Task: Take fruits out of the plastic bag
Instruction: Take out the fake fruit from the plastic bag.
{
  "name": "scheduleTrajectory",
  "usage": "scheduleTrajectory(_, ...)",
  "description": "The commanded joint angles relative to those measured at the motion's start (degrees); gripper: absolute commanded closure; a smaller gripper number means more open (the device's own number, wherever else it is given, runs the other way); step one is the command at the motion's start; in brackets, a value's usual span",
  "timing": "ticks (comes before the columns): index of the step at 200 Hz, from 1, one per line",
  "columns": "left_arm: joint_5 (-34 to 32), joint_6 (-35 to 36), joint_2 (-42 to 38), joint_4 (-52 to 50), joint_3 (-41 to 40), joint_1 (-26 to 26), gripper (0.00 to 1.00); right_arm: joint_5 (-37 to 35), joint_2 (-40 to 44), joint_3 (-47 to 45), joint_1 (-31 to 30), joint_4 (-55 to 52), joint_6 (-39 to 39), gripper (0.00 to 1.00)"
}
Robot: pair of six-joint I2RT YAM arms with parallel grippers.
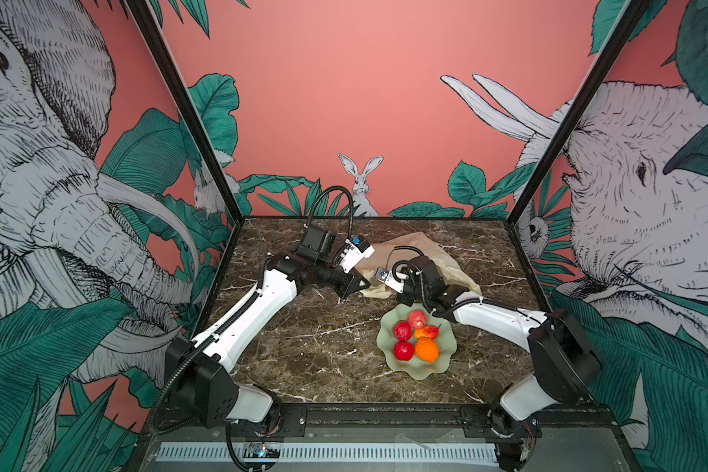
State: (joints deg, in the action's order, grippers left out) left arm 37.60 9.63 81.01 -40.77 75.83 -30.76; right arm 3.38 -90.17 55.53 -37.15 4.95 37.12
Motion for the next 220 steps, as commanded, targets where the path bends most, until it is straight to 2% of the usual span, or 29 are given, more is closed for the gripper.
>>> scheduleTrajectory(1,0.4,4.1,0.4,-5.6,2.5,-0.2,1.00,5.9,0.1,2.7,2.3,0.3,5.9,0.92)
scheduleTrajectory(34,0.8,5.0,1.1,-7.2,3.8,-0.3,1.00,4.8,-4.2,5.2,3.5,-4.8,15.1,0.85)
scheduleTrajectory(51,0.5,5.3,1.4,-7.8,4.7,-0.2,1.00,3.8,-6.4,5.9,3.9,-4.9,19.1,0.85)
scheduleTrajectory(110,0.0,6.9,3.0,-10.7,8.8,-0.2,1.00,5.0,-10.4,4.4,4.3,4.4,26.2,0.84)
scheduleTrajectory(133,0.1,7.1,3.2,-11.1,9.6,-0.2,1.00,5.1,-10.9,2.8,4.3,9.8,27.7,0.77)
scheduleTrajectory(137,0.0,7.2,3.3,-11.1,9.7,-0.2,1.00,5.3,-10.7,2.0,4.3,11.7,27.7,0.72)
scheduleTrajectory(142,0.0,7.2,3.3,-11.2,9.7,-0.3,1.00,5.4,-10.5,1.2,4.3,14.4,27.5,0.61)
scheduleTrajectory(148,-0.1,7.2,3.3,-11.2,9.7,-0.3,1.00,5.2,-10.2,0.2,4.3,16.8,27.4,0.57)
scheduleTrajectory(163,-0.6,7.4,3.3,-10.8,9.4,-0.3,1.00,5.5,-9.5,-1.3,4.3,19.3,28.5,0.54)
scheduleTrajectory(194,-0.7,7.2,3.2,-9.5,8.5,-0.2,1.00,5.4,-8.5,-2.5,4.2,16.4,28.2,0.53)
scheduleTrajectory(220,0.0,6.1,3.6,-8.1,8.9,-0.3,1.00,1.7,-11.3,-1.2,4.3,17.0,26.7,0.47)
